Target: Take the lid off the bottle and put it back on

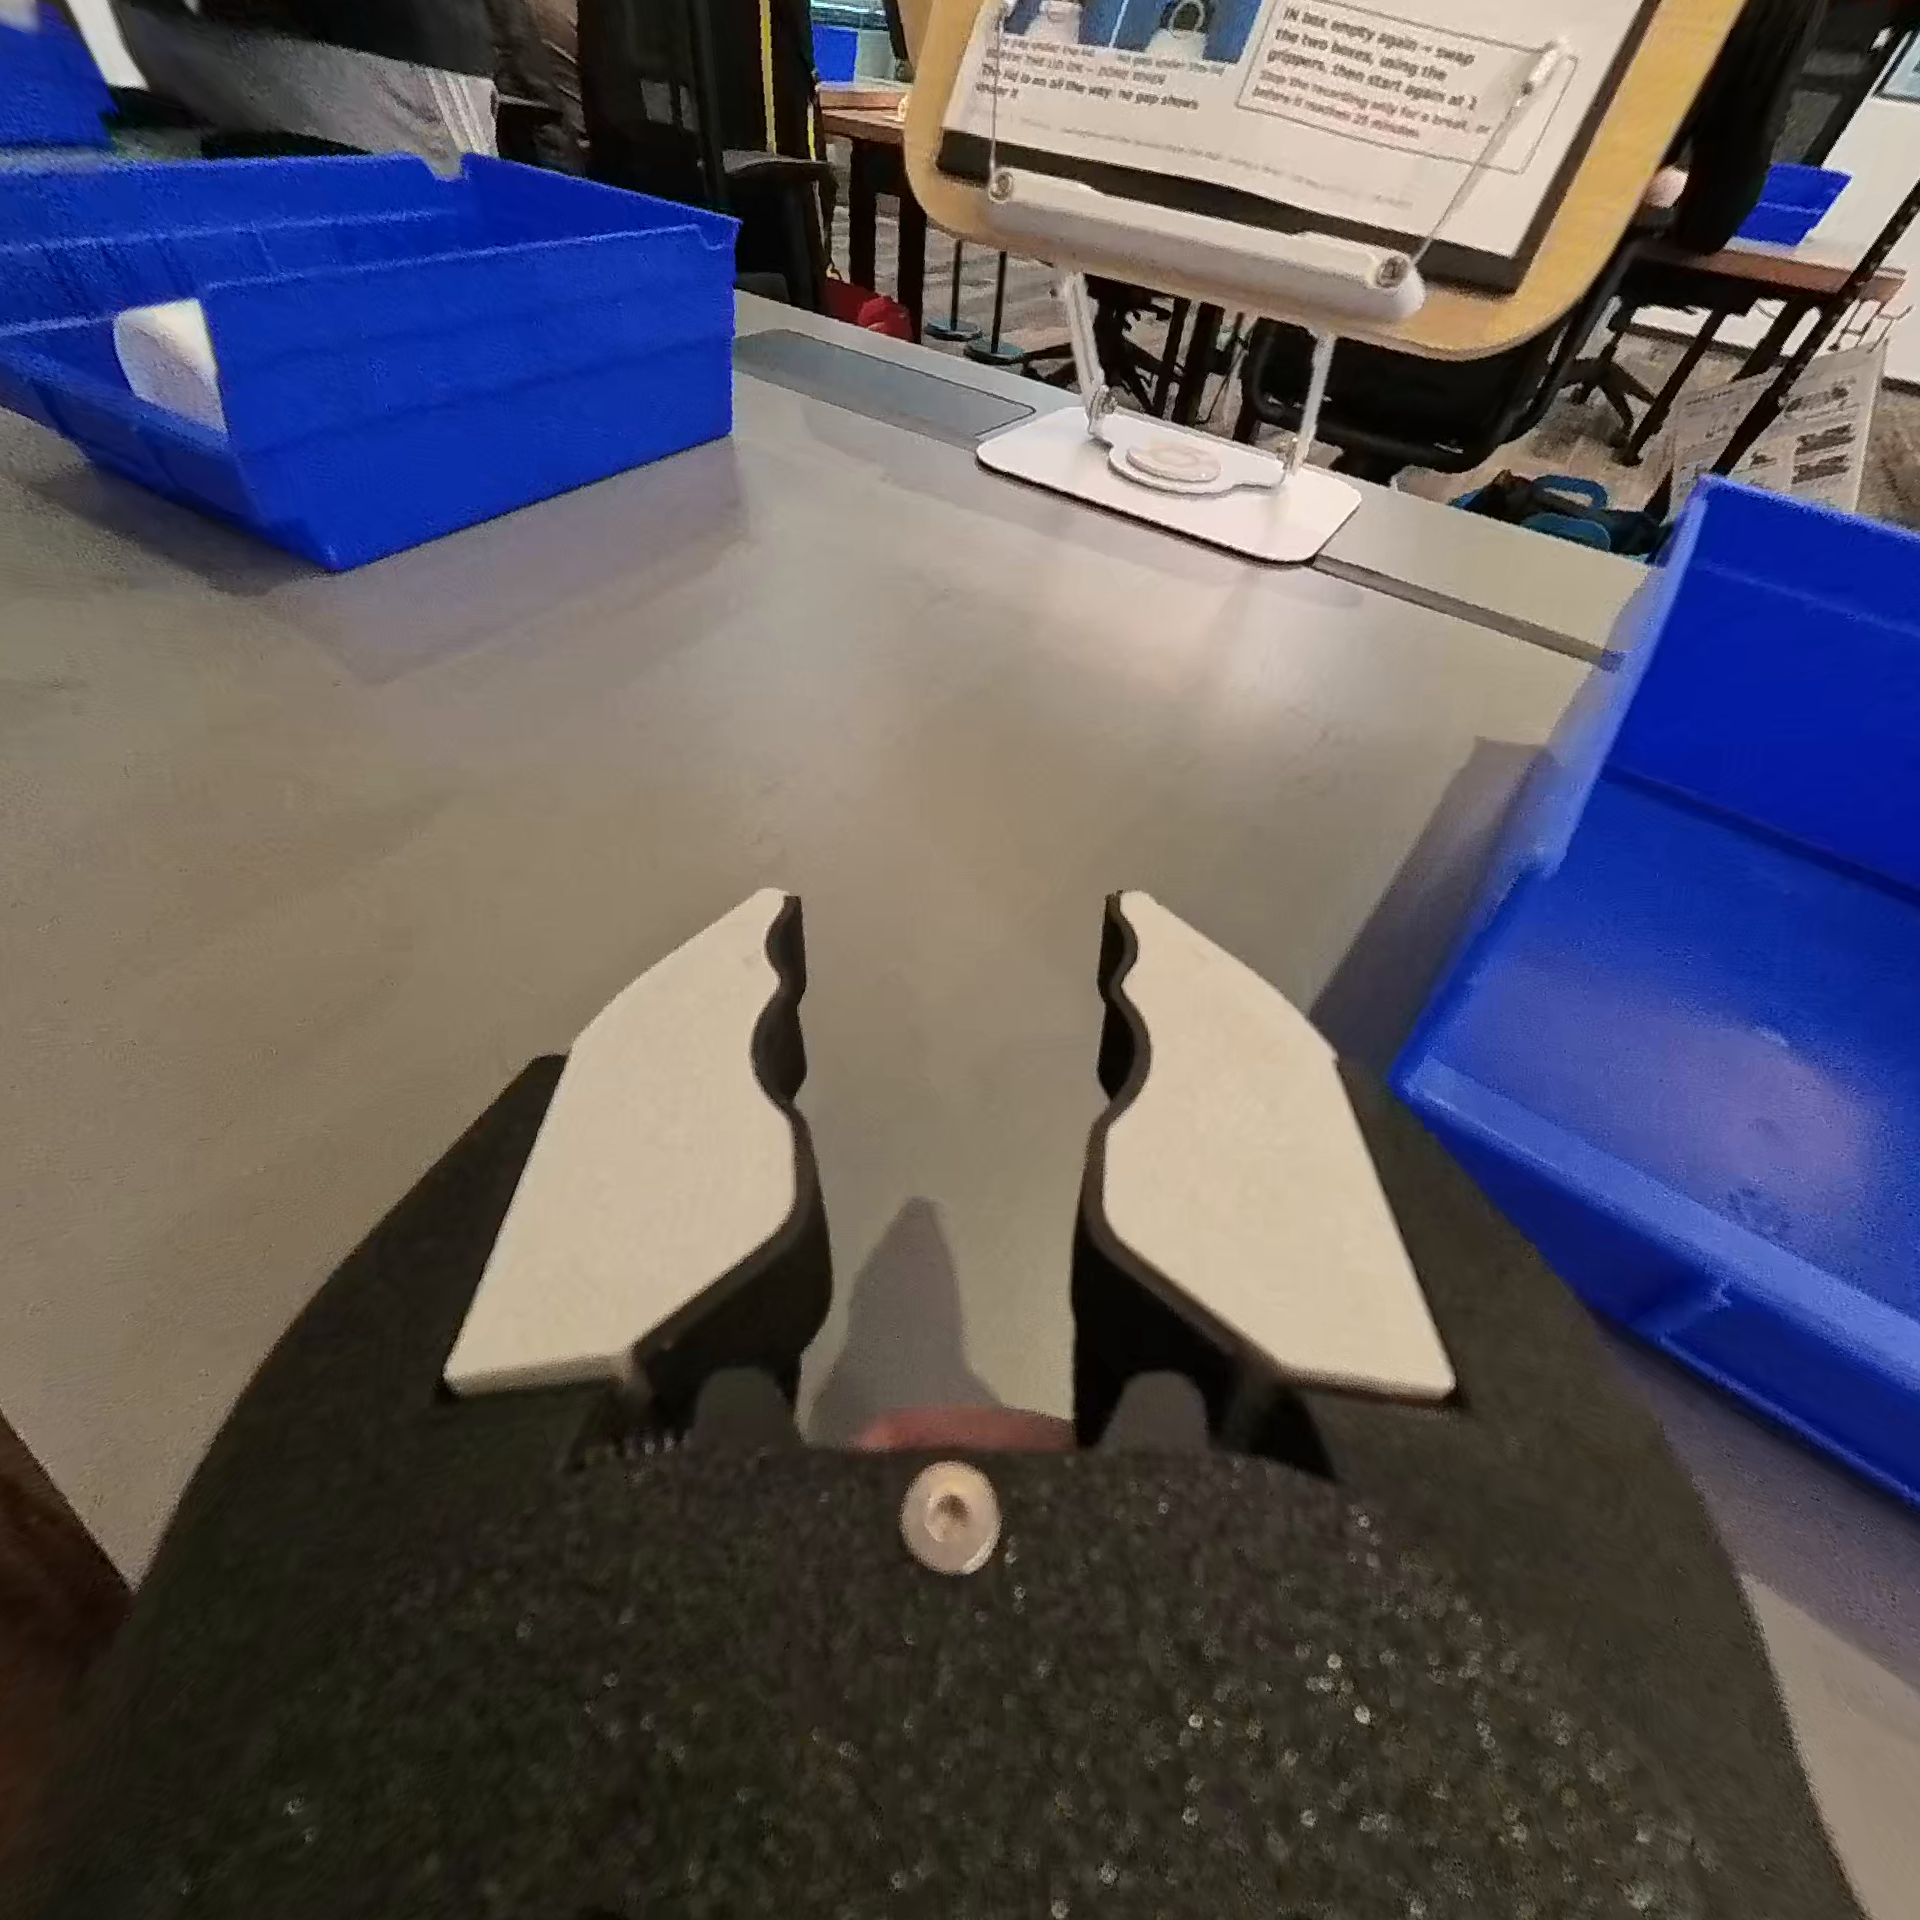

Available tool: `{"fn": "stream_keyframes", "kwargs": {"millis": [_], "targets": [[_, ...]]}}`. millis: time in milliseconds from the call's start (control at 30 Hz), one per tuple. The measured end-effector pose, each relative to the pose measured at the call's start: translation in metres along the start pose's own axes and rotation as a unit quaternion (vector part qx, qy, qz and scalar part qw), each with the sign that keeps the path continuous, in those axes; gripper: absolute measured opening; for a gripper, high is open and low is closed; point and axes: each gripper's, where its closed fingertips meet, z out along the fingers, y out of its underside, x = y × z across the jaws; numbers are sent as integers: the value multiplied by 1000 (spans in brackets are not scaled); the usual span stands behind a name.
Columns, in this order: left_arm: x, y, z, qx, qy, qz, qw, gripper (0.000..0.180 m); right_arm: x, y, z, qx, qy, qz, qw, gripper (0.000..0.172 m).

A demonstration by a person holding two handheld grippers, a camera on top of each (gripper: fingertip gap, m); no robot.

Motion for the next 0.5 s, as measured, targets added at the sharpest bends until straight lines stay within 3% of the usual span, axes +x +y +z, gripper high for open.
{"fn": "stream_keyframes", "kwargs": {"millis": [133, 233, 367, 500], "targets": [[-102, 13, 27, -135, -44, 75, 987, 76, -5, -1, 0, 0, -4, -5, 1000, 54], [-157, 35, 62, -237, -46, 83, 967, 80, -7, 1, 2, -5, -7, -5, 1000, 54], [-202, 75, 105, -340, -37, 61, 938, 83, -10, 5, 3, -15, -10, -11, 1000, 54], [-220, 115, 129, -414, -23, 34, 910, 82, -11, 11, 2, -25, -8, -17, 1000, 53]]}}
